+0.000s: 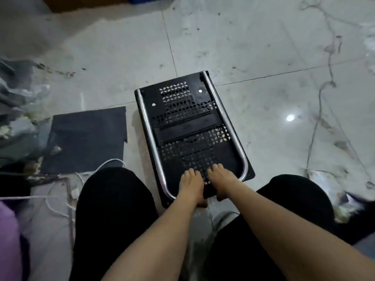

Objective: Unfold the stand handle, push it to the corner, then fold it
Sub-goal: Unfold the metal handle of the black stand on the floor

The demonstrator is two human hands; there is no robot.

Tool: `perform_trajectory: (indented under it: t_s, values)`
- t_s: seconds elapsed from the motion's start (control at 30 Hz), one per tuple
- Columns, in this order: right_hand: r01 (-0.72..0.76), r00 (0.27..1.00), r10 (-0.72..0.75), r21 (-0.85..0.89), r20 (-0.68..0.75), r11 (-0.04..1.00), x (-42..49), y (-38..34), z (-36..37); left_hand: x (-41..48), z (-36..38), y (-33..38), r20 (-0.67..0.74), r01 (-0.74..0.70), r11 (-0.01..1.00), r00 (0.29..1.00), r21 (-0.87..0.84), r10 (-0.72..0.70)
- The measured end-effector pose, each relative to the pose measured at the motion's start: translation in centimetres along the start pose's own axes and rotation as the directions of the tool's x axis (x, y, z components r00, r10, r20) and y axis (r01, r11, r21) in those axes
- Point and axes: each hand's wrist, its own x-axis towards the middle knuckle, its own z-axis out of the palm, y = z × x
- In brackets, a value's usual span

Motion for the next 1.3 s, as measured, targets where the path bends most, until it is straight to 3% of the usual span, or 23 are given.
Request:
perform_trajectory:
  t_s: [0.13,0.27,0.43,0.6,0.77,0.83,0.9,0.93,0.97,1.0,1.07,1.13,1.2,1.23,1.3]
  values:
    - [0.007,1.0,-0.005,-0.086,0.024,0.996,3.0,0.0,2.5,2.5,3.6,0.4,-0.041,0.002,0.999,0.999,0.044,0.0]
    - [0.039,0.994,-0.032,-0.064,0.102,0.997,3.2,-0.7,2.4,2.5,4.2,0.4,-0.025,-0.035,0.999,0.999,-0.004,0.035]
    - [-0.025,0.996,0.022,0.033,0.088,0.999,-0.2,-0.1,-0.4,-0.8,0.4,0.5,0.042,0.02,0.985,0.999,-0.173,-0.013]
    - [-0.007,0.998,0.009,0.041,-0.06,0.999,-6.5,0.4,-10.1,-6.9,-10.2,0.1,-0.121,-0.061,0.989,0.992,-0.131,0.045]
    - [0.019,0.962,-0.006,0.044,-0.272,0.999,-11.8,1.0,-24.2,-11.2,-24.9,-0.6,-0.254,0.03,0.985,0.964,-0.172,-0.074]
    - [-0.01,0.913,0.049,0.097,-0.405,0.995,-13.4,1.0,-28.9,-11.9,-30.5,-1.1,-0.286,0.068,0.976,0.95,-0.208,-0.127]
    - [-0.067,0.802,0.182,0.218,-0.568,0.974,-14.6,0.4,-32.1,-12.4,-35.1,-1.5,-0.295,0.103,0.972,0.941,-0.211,-0.164]
    - [-0.075,0.723,0.312,0.379,-0.617,0.922,-15.3,0.0,-33.4,-12.4,-36.9,-1.9,-0.292,0.12,0.968,0.939,-0.219,-0.183]
    - [-0.044,0.647,0.478,0.597,-0.594,0.801,-16.0,-0.6,-34.4,-12.4,-38.4,-2.3,-0.281,0.131,0.962,0.939,-0.239,-0.198]
    - [0.021,0.577,0.64,0.793,-0.507,0.609,-16.5,-1.4,-35.1,-12.3,-39.4,-2.6,-0.262,0.142,0.956,0.942,-0.258,-0.211]
    - [0.069,0.519,0.831,0.979,-0.201,0.193,-16.8,-3.7,-35.1,-12.5,-40.6,-3.1,-0.227,0.152,0.949,0.949,-0.276,-0.218]
    - [0.14,0.661,0.741,0.952,0.114,-0.271,-16.5,-6.0,-34.9,-12.4,-41.1,-3.5,-0.179,0.129,0.969,0.969,-0.211,-0.168]
    - [0.177,0.862,0.424,0.618,0.28,-0.766,-16.7,-7.5,-35.2,-12.3,-41.7,-3.4,-0.117,0.064,0.99,0.99,-0.127,-0.079]
    - [0.148,0.919,0.287,0.438,0.27,-0.887,-16.4,-8.0,-34.8,-12.3,-42.2,-3.3,-0.075,0.015,0.998,0.997,-0.063,-0.019]
    - [0.087,0.964,0.151,0.282,0.217,-0.955,-16.3,-8.8,-34.3,-11.7,-43.8,-2.4,0.013,-0.124,0.988,0.992,0.092,0.124]
